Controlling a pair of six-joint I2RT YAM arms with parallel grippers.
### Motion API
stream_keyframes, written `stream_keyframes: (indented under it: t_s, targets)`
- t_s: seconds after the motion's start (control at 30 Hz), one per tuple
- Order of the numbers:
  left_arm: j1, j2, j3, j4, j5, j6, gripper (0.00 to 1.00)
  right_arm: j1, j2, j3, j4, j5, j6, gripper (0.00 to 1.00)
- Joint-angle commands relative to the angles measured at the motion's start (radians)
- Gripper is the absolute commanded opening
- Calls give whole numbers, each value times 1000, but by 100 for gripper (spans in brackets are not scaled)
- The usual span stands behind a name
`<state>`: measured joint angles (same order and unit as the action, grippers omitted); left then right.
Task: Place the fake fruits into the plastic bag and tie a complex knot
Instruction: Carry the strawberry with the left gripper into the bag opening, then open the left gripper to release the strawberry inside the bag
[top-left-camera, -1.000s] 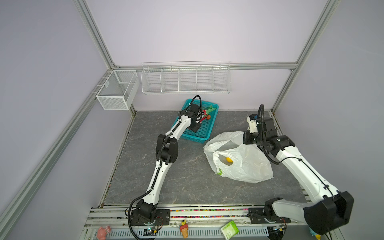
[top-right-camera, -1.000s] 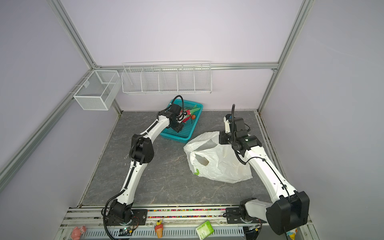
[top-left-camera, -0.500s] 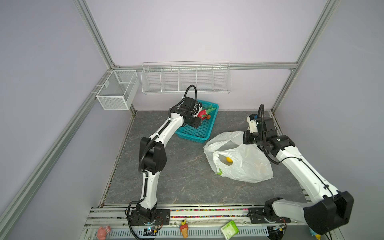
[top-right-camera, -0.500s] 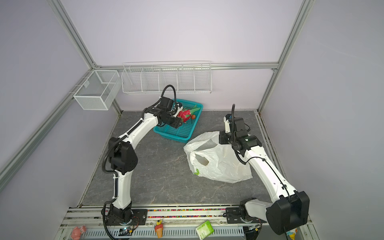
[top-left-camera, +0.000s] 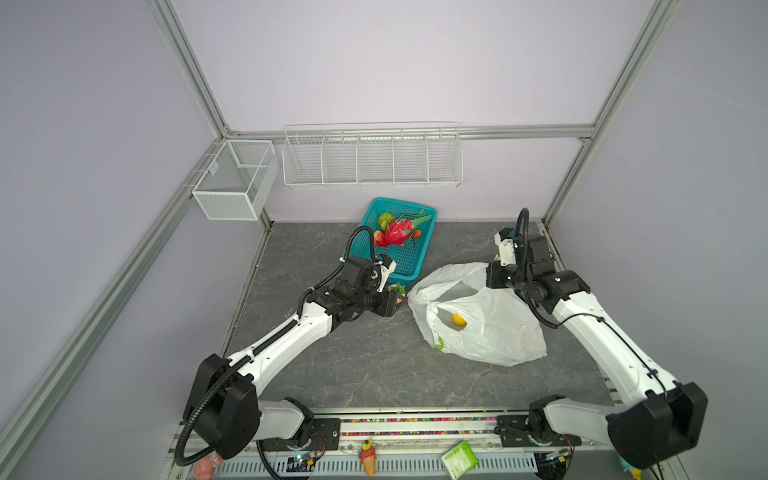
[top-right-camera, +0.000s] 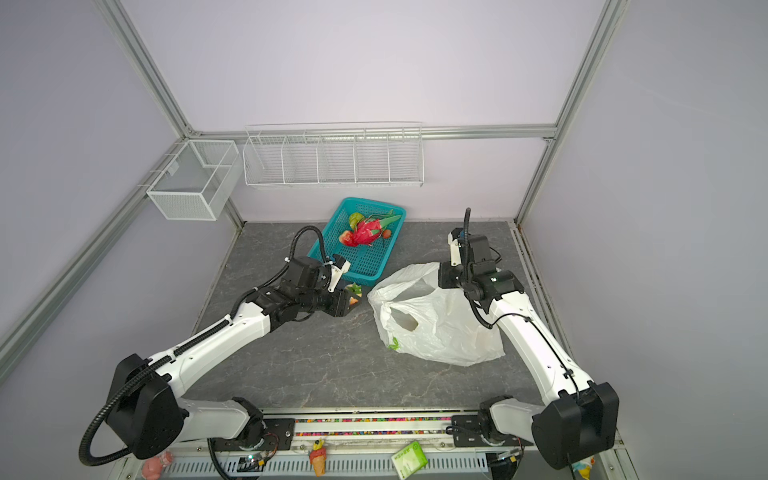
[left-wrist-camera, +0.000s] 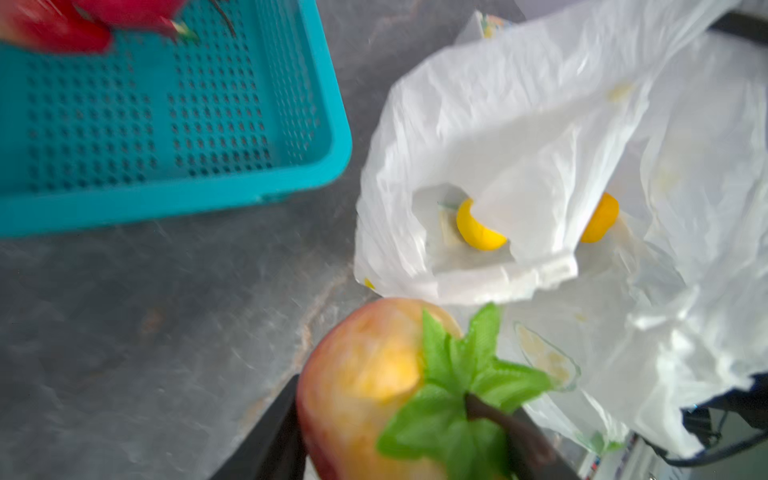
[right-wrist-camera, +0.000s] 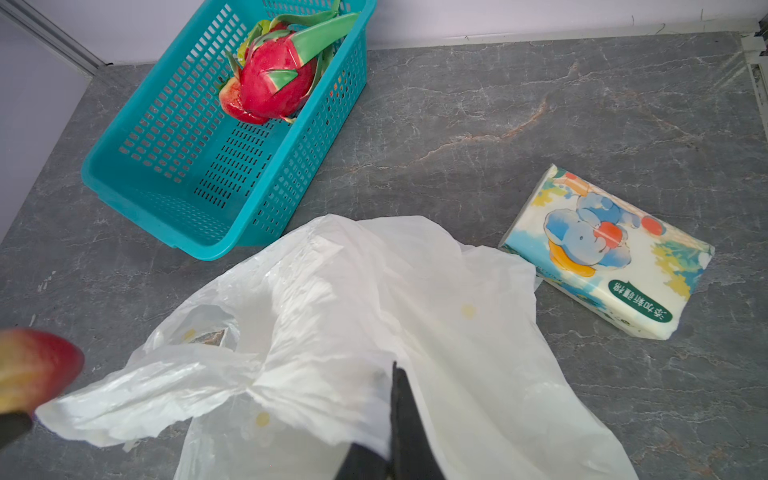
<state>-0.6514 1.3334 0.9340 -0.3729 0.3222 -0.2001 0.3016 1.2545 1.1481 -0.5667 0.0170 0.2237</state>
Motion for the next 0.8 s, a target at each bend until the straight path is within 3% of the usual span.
stream_keyframes:
  t_s: [0.0, 0.13, 0.5, 0.77]
  targets:
    - [-52, 3, -32, 78, 52, -81, 36, -5, 10, -3, 5, -13, -12, 6]
    - [-102, 64, -15, 135, 71, -91, 36, -4, 8, 1, 2, -26, -7, 6]
    - [-127, 235, 146, 251, 165, -98, 36, -4, 9, -16, 12, -74, -2, 7]
    - [-215, 393, 216, 343, 137, -128, 39, 0, 21, -25, 36, -127, 22, 7]
